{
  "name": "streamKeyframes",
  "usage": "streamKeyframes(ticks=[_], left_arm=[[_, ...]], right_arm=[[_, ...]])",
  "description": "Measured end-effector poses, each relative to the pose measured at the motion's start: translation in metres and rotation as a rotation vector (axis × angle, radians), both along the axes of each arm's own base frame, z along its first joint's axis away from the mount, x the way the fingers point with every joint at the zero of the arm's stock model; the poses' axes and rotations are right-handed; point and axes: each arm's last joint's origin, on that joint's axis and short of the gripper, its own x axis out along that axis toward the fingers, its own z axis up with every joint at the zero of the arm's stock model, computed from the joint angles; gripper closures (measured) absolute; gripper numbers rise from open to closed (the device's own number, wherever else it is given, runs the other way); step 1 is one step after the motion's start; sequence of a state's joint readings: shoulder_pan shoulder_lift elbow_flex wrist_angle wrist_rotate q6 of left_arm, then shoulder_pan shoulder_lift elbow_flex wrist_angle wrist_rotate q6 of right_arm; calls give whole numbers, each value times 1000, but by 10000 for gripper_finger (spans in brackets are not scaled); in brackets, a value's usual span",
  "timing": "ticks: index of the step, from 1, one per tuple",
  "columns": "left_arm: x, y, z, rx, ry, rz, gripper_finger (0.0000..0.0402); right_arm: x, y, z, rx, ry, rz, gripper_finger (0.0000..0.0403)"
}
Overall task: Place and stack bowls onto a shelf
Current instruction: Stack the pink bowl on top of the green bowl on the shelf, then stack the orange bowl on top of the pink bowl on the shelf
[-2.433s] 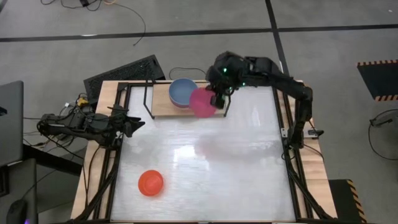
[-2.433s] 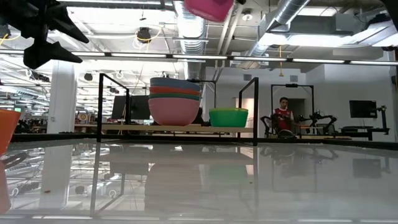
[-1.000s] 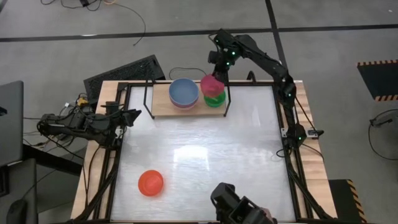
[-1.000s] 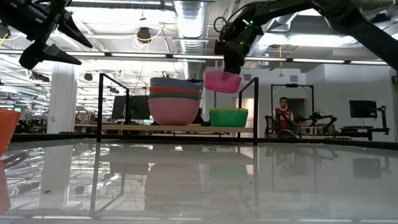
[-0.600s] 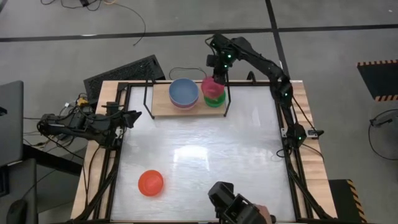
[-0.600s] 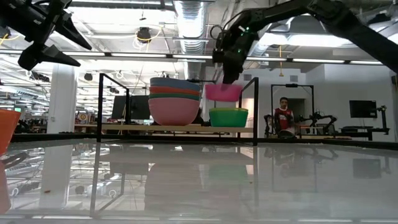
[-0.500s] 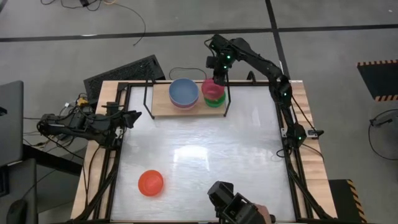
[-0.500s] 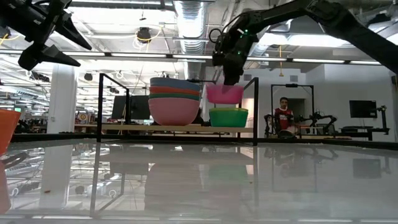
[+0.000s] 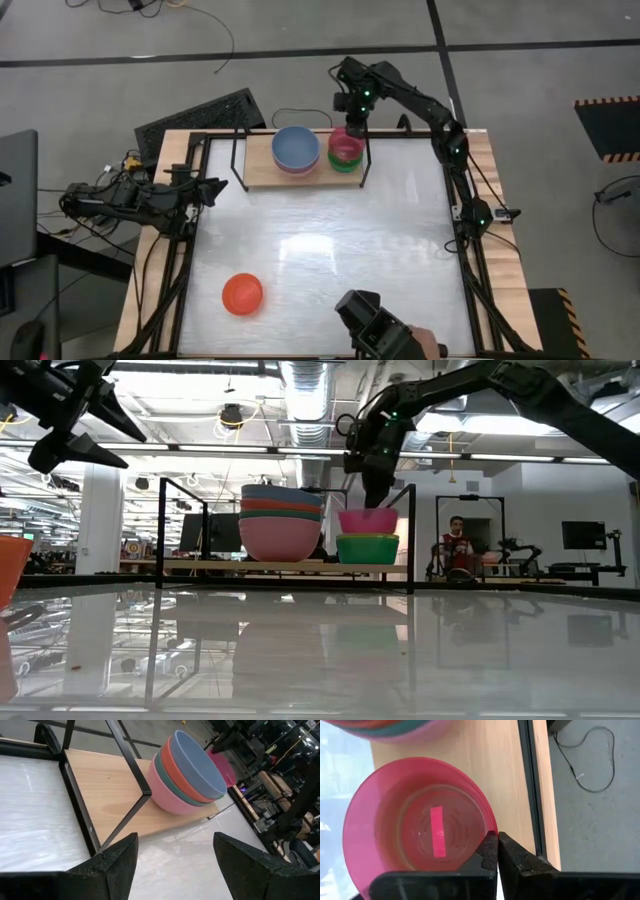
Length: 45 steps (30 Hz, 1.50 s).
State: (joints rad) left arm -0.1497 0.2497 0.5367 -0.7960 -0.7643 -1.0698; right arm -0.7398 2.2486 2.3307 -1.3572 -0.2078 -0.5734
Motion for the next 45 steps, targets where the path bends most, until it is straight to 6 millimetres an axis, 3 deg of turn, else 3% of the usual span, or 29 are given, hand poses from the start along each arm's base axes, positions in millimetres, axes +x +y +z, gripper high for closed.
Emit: streamKeyframes(ticks=[13,20,23,27,32,36,40,45], left_arm=[[0,0,0,3,3,-1,157],[0,0,0,3,4,-1,157],[0,0,0,4,5,-1,157],[0,0,0,3,5,-1,157],[0,-1,-1,0,19,-39,157],[1,-3,-1,-5,46,-122,157],[3,-6,-2,-36,72,-260,157],[4,-11,-3,-46,108,-432,157]], right_arm=[[3,5,-21,47,54,18,350],[3,3,-16,-27,62,2,281],[3,3,-7,-45,48,-15,246],[7,11,22,-102,-57,-34,219],[10,49,73,-133,-250,2,214],[23,90,101,-131,-374,36,216],[42,140,115,-92,-458,88,217],[72,207,119,-42,-541,132,217]])
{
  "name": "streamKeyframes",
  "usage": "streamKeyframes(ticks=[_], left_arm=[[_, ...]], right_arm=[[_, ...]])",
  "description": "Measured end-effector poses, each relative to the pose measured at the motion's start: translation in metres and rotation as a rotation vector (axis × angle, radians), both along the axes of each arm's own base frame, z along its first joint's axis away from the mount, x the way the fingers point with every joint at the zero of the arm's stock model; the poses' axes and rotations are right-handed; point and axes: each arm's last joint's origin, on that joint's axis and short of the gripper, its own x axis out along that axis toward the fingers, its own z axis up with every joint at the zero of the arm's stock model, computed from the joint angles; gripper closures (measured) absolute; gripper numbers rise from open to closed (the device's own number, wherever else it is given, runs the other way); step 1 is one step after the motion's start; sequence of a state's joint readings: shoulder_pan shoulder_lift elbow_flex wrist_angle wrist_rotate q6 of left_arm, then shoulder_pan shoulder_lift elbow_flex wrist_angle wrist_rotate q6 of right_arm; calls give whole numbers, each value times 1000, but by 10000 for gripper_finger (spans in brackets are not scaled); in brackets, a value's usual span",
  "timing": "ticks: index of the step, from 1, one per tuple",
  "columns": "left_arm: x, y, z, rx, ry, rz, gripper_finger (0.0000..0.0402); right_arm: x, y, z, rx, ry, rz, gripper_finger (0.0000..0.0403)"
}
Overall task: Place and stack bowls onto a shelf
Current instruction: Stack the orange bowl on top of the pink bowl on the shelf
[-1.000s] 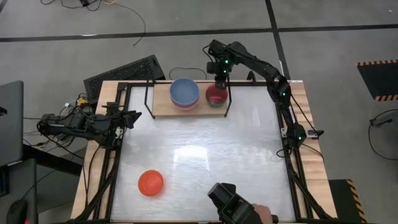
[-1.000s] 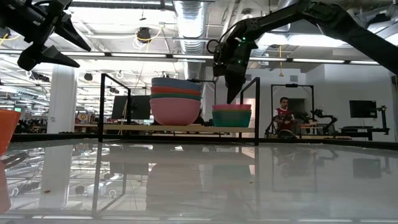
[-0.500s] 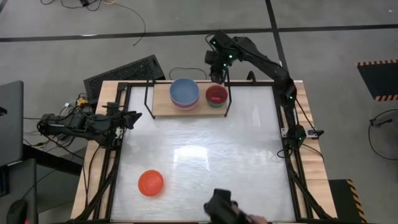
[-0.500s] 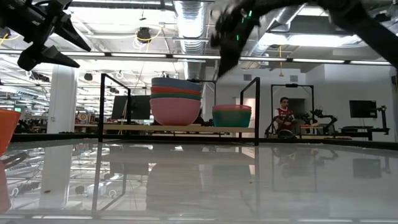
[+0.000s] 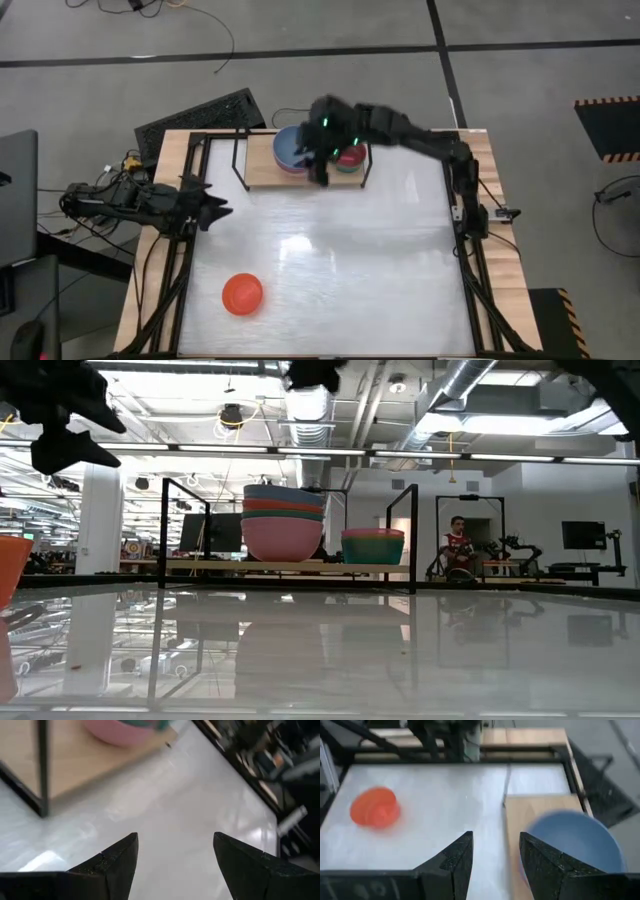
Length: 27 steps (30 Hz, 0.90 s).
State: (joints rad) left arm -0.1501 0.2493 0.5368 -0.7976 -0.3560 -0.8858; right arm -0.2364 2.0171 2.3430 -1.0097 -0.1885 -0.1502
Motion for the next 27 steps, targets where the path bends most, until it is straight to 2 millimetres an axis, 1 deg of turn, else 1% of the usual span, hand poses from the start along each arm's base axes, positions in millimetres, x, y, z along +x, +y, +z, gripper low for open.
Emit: streamKeyframes(ticks=[3,6,10,13,17,23,27], left_arm=[[0,-2,0,3,14,-85,157],[0,-4,-1,-6,24,-169,157],[0,-6,-2,-21,43,-237,157],[-1,-6,-4,-17,67,-238,157],[-2,-5,-5,12,86,-240,157],[-3,-4,-6,34,100,-199,157],[-4,-3,-8,39,115,-173,157]], right_arm=[[18,43,-2,-28,-82,-14,217],[32,82,-9,-32,-148,-21,217],[43,122,-18,4,-245,-29,217],[49,145,-31,56,-292,-40,218],[54,171,-52,118,-340,-40,218],[54,200,-90,190,-343,-36,218],[50,215,-116,169,-365,-78,218]])
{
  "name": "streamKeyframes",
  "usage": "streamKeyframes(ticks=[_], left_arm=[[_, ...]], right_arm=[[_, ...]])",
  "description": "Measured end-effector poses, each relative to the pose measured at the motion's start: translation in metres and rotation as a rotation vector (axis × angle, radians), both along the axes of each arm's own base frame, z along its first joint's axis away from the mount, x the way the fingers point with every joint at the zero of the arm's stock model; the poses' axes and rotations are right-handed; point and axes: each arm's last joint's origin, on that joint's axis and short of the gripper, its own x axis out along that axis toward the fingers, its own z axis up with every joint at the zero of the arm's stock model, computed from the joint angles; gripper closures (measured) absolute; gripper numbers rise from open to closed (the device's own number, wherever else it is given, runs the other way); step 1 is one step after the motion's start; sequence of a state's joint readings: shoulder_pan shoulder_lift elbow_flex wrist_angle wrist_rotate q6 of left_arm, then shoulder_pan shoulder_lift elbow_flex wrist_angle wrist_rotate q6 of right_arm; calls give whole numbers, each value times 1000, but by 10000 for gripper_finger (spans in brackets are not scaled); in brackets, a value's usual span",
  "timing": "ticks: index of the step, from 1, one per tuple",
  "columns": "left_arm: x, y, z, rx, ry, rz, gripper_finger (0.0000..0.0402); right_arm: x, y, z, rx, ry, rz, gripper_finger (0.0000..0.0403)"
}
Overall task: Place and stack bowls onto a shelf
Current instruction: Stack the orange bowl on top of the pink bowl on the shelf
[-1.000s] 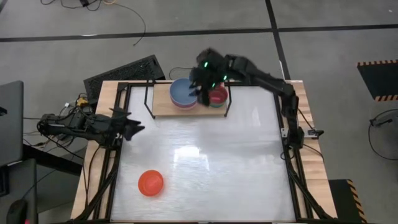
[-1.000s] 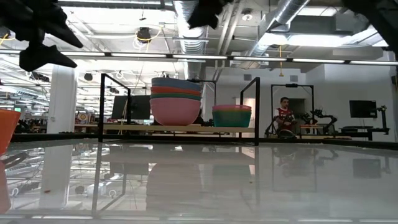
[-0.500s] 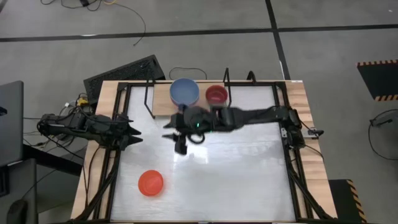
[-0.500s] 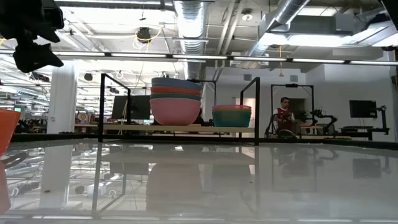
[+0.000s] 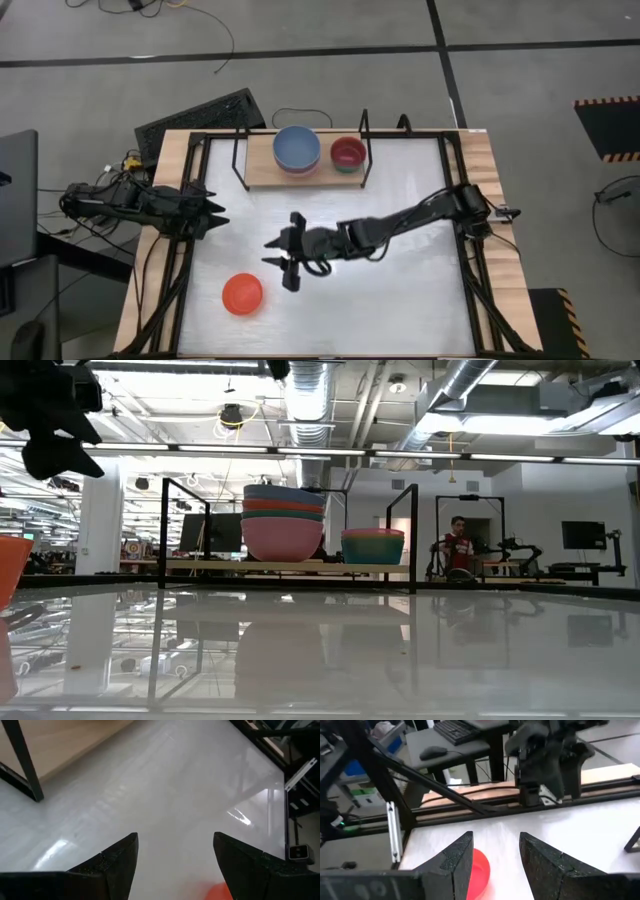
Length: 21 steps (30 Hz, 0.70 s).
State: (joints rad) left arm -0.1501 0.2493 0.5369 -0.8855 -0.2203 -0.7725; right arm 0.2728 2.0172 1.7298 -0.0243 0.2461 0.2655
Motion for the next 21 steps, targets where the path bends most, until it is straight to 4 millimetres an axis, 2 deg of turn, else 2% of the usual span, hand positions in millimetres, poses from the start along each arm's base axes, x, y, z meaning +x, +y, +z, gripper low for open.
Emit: streamKeyframes(ticks=[5,9,16,21], left_arm=[[0,0,0,-54,-8,28,157],[0,-1,0,-82,-7,17,157],[0,-1,0,-83,-5,16,157],[0,-1,0,-86,-5,18,157]], right_arm=[[16,16,-42,-7,-7,0,218],[42,27,-67,0,-12,2,218],[78,40,-60,-9,-18,-17,218],[99,45,-86,-31,38,-35,218]])
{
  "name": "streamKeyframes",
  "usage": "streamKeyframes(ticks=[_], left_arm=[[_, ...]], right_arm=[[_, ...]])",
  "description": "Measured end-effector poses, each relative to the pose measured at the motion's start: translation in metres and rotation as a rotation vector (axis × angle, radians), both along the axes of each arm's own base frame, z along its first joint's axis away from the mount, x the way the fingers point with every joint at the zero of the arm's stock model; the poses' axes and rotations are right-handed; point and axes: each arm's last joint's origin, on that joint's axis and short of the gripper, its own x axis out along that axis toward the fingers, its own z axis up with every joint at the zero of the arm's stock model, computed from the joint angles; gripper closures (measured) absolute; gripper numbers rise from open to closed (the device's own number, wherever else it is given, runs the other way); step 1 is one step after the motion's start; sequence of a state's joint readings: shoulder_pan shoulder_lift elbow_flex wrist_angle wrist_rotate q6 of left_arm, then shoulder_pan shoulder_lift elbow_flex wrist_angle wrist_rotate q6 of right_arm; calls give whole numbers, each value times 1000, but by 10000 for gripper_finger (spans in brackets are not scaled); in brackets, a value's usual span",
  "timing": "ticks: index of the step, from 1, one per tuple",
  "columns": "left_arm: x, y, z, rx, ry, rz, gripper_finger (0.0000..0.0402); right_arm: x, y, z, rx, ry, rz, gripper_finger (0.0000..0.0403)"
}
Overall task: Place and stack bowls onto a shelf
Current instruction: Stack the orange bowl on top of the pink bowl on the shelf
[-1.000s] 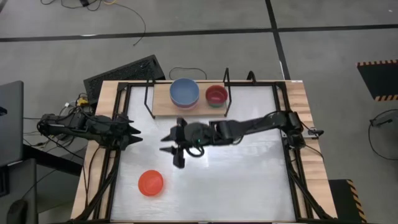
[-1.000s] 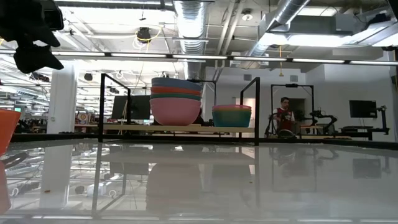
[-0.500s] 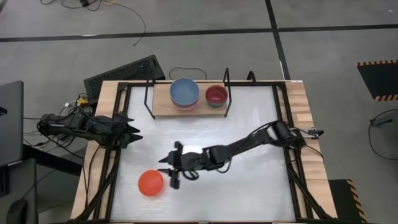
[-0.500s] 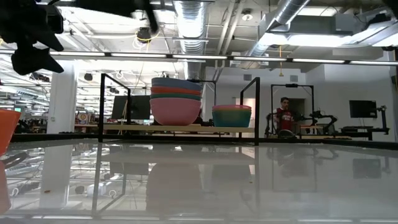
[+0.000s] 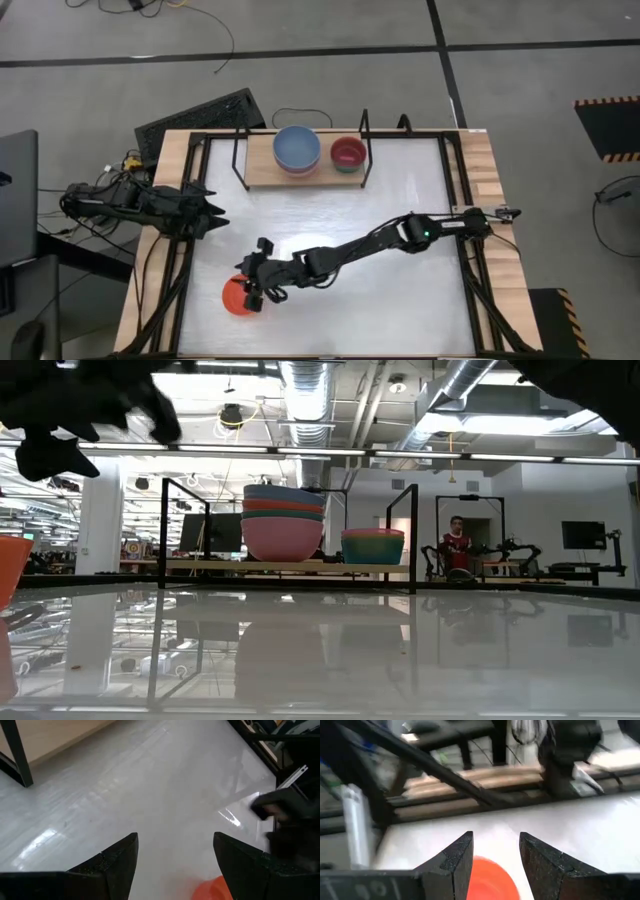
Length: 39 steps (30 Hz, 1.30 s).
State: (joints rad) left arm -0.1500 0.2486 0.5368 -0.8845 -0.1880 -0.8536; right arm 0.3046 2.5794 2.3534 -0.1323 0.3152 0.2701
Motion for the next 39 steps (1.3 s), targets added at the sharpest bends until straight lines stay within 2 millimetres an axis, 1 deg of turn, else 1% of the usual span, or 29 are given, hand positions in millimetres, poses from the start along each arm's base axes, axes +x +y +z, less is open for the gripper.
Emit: streamKeyframes(ticks=[2,5,8,12,15,19,21,26,29,33,36,39], left_arm=[[0,0,0,0,0,0,157],[0,0,0,1,-1,1,157],[0,0,0,7,0,4,157],[0,0,0,6,-3,6,157],[0,0,0,8,-2,6,157],[0,0,0,21,0,-1,157],[0,0,0,21,0,-2,157],[0,1,0,30,-1,9,157],[0,1,0,39,-1,17,157],[0,2,0,52,-2,34,157],[0,2,0,56,-2,37,157],[0,2,0,72,0,26,157]], right_arm=[[-1,-1,-11,1,20,-63,218],[-5,-3,-19,-38,105,-124,222],[-5,-9,-23,-43,152,-112,225],[-4,-11,-22,9,151,-93,226],[-2,-9,-33,32,160,-102,226],[-2,-3,-52,75,207,-98,226],[-5,-3,-59,65,253,-103,226],[-6,-4,-61,79,286,-95,226],[-7,-9,-64,80,318,-108,227],[-8,-14,-67,111,366,-85,241],[-9,-15,-74,123,398,-69,252],[-11,-18,-79,133,440,-57,277]])
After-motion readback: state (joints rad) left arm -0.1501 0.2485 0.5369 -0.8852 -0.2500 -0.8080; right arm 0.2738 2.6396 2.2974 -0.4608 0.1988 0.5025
